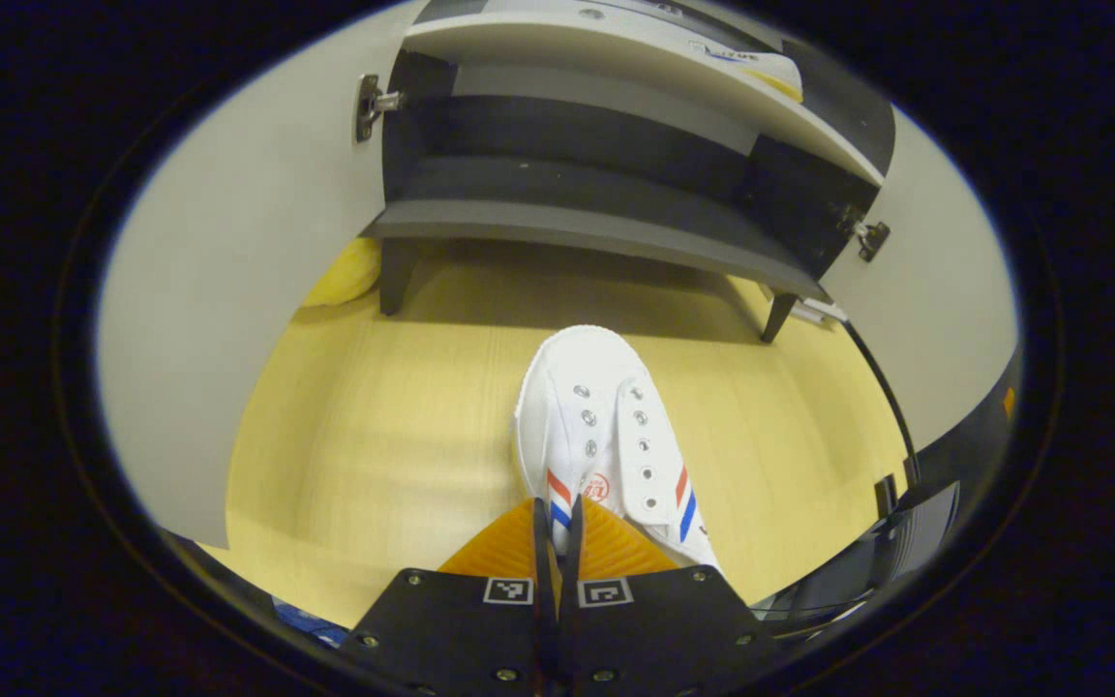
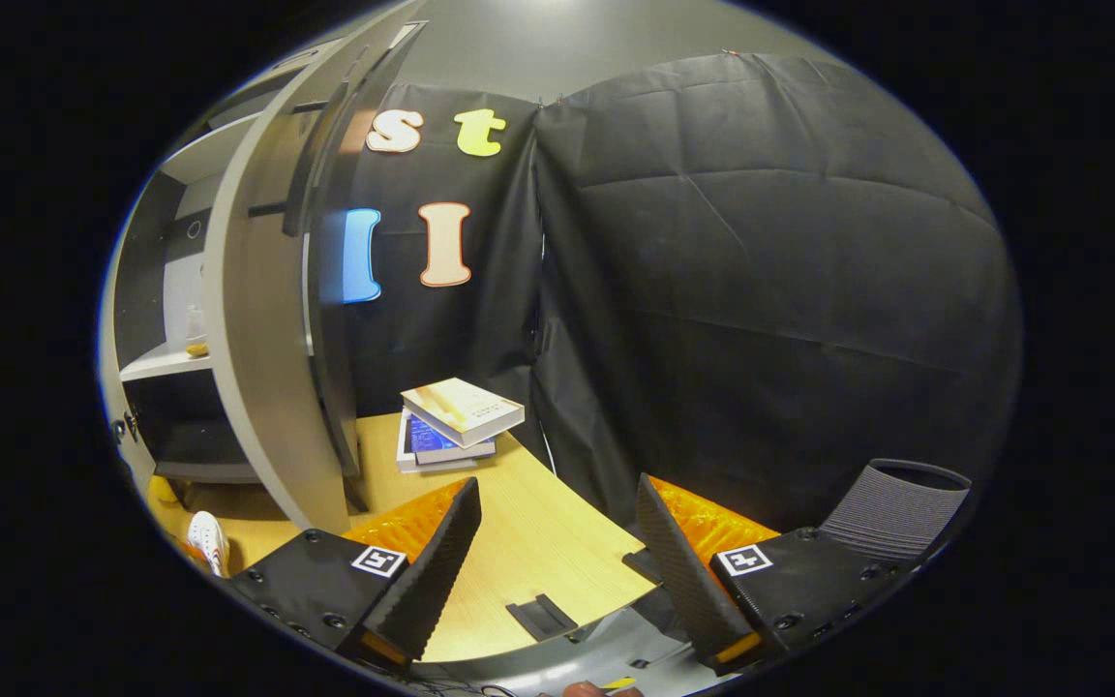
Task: Grab one shoe with the right hand and put it into the shoe cabinet, grab the other shoe with the left hand and put it into the shoe cabinet; then close the right door with the right hand and the left door with the left hand.
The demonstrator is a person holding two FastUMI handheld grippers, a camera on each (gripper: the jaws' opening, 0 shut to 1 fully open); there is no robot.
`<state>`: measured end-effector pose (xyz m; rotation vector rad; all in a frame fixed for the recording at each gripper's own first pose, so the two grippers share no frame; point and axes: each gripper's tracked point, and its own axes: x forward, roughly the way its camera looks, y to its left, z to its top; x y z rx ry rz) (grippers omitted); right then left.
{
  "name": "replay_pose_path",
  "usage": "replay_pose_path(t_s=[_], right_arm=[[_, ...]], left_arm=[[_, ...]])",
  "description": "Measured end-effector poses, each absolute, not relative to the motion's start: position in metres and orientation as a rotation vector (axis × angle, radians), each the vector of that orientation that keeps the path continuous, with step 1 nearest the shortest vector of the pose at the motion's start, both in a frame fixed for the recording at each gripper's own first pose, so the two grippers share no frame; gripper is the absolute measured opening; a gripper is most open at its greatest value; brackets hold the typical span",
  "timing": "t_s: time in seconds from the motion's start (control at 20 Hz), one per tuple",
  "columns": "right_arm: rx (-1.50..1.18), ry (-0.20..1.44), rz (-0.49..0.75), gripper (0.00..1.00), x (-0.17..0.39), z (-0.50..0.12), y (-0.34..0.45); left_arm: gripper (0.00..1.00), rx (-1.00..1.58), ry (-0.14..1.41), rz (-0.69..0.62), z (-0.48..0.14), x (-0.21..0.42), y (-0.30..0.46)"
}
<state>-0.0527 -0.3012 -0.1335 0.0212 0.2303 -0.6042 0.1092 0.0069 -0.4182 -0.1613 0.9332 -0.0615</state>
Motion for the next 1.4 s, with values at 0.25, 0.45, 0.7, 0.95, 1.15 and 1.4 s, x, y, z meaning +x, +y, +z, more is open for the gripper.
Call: replay_pose_path(t_s=[0.25,0.45,0.7,0.95,1.15,1.4], right_arm=[[0.01,0.21,-0.567,0.97,-0.009,-0.127,-0.316],[0.019,0.189,-0.523,1.0,0.021,-0.114,-0.316],[0.012,0.22,-0.489,0.98,0.042,-0.125,-0.316],[0.049,0.231,-0.489,0.98,0.046,-0.131,-0.322],[0.033,0.237,-0.508,1.0,0.038,-0.133,-0.335],[0.053,0.247,-0.56,1.0,0.023,-0.135,-0.352]], left_arm=[[0.02,-0.142,0.783,-0.107,-0.348,0.129,0.032],[0.01,-0.219,0.665,-0.159,-0.269,0.141,0.066],[0.01,-0.254,0.557,-0.148,-0.237,0.14,0.095],[0.01,-0.201,0.434,-0.11,-0.242,0.127,0.085],[0.01,-0.171,0.344,-0.085,-0.232,0.127,0.086],[0.0,-0.098,0.276,-0.001,-0.229,0.123,0.084]])
